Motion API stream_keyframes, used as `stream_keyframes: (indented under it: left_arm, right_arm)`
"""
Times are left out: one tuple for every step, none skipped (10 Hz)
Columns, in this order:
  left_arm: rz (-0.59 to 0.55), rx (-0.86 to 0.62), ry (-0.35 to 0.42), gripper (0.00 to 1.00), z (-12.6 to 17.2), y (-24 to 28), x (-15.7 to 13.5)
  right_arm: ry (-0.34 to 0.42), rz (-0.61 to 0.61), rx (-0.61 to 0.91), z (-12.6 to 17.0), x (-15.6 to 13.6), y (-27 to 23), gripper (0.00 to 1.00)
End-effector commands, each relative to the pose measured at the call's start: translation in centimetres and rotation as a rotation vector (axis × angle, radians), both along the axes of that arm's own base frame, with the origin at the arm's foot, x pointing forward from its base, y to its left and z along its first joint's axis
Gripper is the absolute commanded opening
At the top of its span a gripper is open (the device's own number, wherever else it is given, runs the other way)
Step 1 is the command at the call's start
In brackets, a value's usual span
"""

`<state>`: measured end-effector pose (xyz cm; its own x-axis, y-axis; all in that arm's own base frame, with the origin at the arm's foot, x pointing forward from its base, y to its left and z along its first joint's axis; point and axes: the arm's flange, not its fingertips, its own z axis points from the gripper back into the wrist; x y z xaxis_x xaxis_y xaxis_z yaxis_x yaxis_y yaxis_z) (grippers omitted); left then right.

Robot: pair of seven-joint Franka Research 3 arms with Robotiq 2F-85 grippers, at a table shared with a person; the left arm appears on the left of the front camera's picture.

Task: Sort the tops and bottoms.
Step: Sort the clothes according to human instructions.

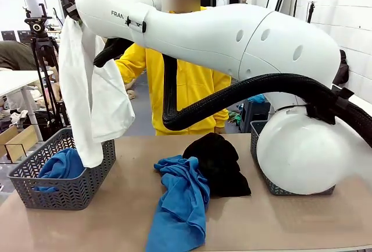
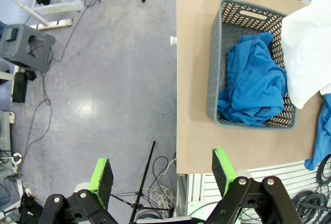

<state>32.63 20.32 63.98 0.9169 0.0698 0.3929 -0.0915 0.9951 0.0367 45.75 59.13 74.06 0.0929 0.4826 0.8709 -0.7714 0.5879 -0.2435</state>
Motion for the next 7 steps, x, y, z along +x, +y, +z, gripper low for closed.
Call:
stream_keyframes:
  left_arm:
    - [0.006,0.001,-0.001,1.00,0.1,0.2,0.0]
    - [0.006,0.001,-0.001,1.00,0.1,0.2,0.0]
    - [0.006,0.001,-0.001,1.00,0.1,0.2,0.0]
    - [0.006,0.001,-0.001,1.00,0.1,0.2,0.0]
    - [0.006,0.001,-0.001,1.00,0.1,0.2,0.0]
    - [0.006,0.001,-0.001,1.00,0.1,0.2,0.0]
    - [0.006,0.001,-0.001,1.00,0.1,0.2,0.0]
  right_arm:
    - [-0.001,-0.001,0.001,0.1,0.0,-0.1,0.00]
    - [-0.024,0.010,0.030,1.6,2.7,1.6,0.00]
    - [-0.035,0.007,0.093,3.0,4.9,3.8,0.00]
    - [-0.095,-0.029,0.123,4.5,6.9,6.2,0.00]
    - [-0.176,-0.093,0.225,6.2,9.1,8.7,0.00]
    - [-0.164,-0.014,0.259,7.3,11.2,11.9,0.00]
    - [-0.143,0.056,0.281,7.6,12.4,15.1,0.00]
